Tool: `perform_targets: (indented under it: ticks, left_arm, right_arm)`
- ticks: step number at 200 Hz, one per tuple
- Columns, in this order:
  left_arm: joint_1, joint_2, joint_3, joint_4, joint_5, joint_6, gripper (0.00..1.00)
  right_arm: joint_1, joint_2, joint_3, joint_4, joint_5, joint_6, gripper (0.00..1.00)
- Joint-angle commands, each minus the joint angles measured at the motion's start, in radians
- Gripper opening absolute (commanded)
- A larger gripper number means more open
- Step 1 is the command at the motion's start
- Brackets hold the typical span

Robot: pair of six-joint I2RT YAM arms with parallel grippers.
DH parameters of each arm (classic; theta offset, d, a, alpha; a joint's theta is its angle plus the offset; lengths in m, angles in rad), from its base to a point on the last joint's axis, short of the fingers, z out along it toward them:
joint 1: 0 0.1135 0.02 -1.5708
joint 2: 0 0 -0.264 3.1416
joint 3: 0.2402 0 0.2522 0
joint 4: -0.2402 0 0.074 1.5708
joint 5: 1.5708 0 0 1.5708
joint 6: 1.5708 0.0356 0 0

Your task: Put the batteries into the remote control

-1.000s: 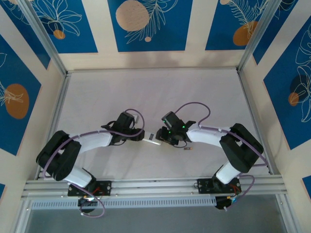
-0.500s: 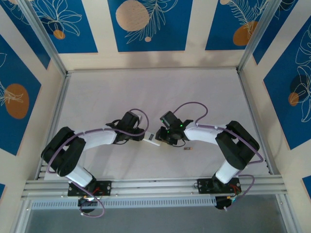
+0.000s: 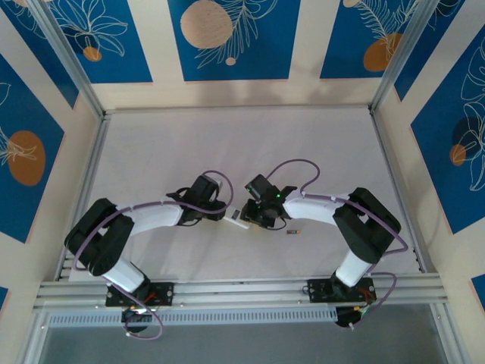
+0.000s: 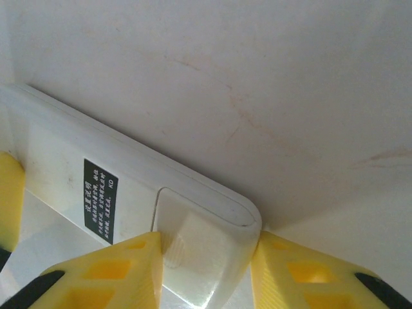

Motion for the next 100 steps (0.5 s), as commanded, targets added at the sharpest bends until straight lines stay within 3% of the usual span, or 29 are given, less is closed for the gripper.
perform_targets:
  ticks: [1, 100]
  left_arm:
    - [-0.014, 0.033, -0.005, -0.056, -0.017, -0.008, 0.45]
    - [-0.013, 0.039, -0.005, -0.067, -0.037, -0.007, 0.45]
  right_arm:
    - [0.011, 0.033, -0.016, -0.011, -0.003, 0.019, 0.36]
    - [-0.011, -0.035, -0.121, 0.056, -0.018, 0.041, 0.32]
